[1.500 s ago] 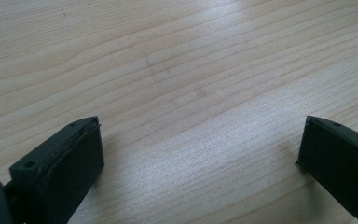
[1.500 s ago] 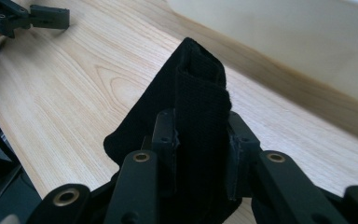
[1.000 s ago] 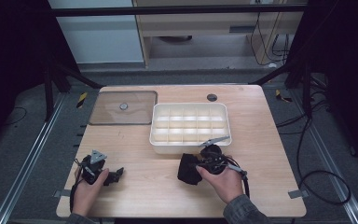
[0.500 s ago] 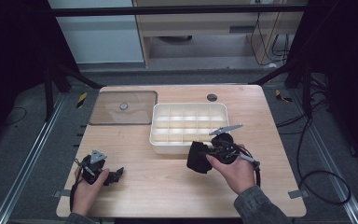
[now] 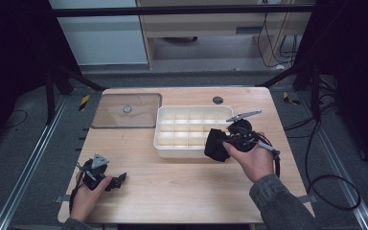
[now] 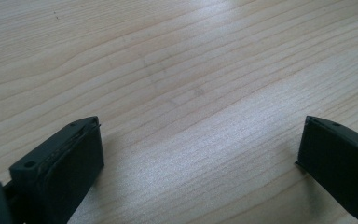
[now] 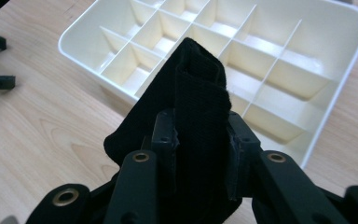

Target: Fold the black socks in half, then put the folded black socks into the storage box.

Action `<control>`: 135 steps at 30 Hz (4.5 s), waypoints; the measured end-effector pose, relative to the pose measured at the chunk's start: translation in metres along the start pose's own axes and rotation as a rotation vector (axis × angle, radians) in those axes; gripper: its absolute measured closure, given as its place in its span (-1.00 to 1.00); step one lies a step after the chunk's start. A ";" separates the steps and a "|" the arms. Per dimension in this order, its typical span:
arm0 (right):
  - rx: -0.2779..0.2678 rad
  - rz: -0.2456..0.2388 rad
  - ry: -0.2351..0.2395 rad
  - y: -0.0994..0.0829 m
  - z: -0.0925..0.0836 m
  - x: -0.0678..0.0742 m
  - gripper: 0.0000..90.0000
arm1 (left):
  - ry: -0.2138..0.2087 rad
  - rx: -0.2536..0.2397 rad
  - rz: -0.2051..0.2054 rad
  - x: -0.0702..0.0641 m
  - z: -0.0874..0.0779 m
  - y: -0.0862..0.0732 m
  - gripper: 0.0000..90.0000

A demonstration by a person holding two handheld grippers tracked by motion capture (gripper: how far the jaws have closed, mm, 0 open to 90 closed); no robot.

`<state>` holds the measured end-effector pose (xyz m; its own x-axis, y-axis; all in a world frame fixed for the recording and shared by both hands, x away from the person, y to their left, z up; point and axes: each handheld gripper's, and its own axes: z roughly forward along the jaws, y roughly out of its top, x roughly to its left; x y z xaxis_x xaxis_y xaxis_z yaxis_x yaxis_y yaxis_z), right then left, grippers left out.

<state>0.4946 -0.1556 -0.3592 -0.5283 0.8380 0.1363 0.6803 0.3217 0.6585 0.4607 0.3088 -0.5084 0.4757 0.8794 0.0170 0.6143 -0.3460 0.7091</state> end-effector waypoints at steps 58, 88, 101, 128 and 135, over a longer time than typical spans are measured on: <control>-0.043 0.014 -0.215 0.039 0.009 -0.038 0.54 | 0.013 0.002 -0.009 0.001 0.001 0.002 -1.00; -0.038 0.032 -0.227 0.045 0.009 -0.047 0.53 | 0.013 -0.005 -0.014 0.001 0.003 0.002 -1.00; -0.028 0.014 -0.237 0.047 0.018 -0.045 0.53 | 0.010 0.000 -0.009 0.001 0.000 0.000 -1.00; -0.005 -0.002 -0.245 0.031 0.031 -0.045 0.52 | 0.015 -0.001 -0.012 0.000 0.000 0.000 -1.00; 0.008 -0.016 -0.263 0.030 0.033 -0.045 0.52 | 0.015 -0.001 -0.012 0.000 0.000 0.000 -1.00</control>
<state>0.5553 -0.1691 -0.3702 -0.3899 0.9181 -0.0718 0.6773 0.3387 0.6531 0.4609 0.3090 -0.5085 0.4589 0.8883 0.0190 0.6190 -0.3350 0.7103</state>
